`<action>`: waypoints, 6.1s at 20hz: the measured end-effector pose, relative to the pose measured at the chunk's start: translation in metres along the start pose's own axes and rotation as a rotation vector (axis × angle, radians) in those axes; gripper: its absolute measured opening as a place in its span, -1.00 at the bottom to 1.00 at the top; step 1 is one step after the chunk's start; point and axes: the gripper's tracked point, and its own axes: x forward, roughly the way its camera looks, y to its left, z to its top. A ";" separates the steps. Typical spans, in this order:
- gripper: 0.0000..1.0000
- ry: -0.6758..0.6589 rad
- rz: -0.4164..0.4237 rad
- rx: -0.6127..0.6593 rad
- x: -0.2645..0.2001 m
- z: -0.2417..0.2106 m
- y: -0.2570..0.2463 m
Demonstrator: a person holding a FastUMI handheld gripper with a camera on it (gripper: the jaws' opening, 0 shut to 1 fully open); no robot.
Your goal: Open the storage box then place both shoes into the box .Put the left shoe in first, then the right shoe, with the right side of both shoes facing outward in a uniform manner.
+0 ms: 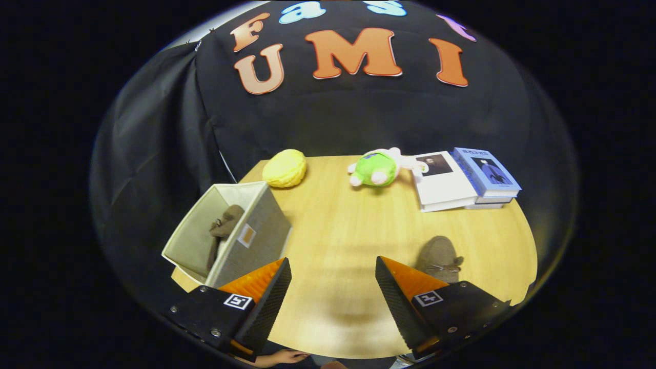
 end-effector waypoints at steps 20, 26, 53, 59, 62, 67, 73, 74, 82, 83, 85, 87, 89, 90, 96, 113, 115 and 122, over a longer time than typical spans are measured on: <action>0.14 0.116 -0.239 0.076 0.053 -0.106 -0.176; -0.64 0.093 -0.254 0.178 0.075 -0.101 -0.183; -0.86 0.017 0.183 0.214 0.019 0.077 0.164; -0.86 0.053 0.235 0.192 0.035 0.076 0.222; -0.87 0.091 0.223 0.170 0.050 0.065 0.234; -0.86 0.171 0.179 0.139 0.072 0.043 0.244; -0.14 0.203 0.184 0.102 0.074 0.032 0.254; 0.02 0.184 0.193 0.114 0.069 0.038 0.255; 0.64 -0.053 0.212 0.117 0.009 0.089 0.209; 0.72 -0.090 0.212 0.107 -0.002 0.095 0.201; 0.79 -0.171 0.201 0.076 -0.023 0.107 0.180; 0.85 -0.241 0.183 0.045 -0.041 0.113 0.156; 0.91 -0.316 0.178 0.026 -0.061 0.120 0.137; 0.92 -0.360 0.173 0.017 -0.071 0.124 0.127; 0.96 -0.600 0.071 -0.108 -0.125 0.137 0.057; 0.97 -0.921 -0.163 -0.216 -0.230 0.138 -0.067; 0.97 -0.920 -0.164 -0.197 -0.233 0.137 -0.069; 0.98 -0.926 -0.154 -0.162 -0.235 0.137 -0.081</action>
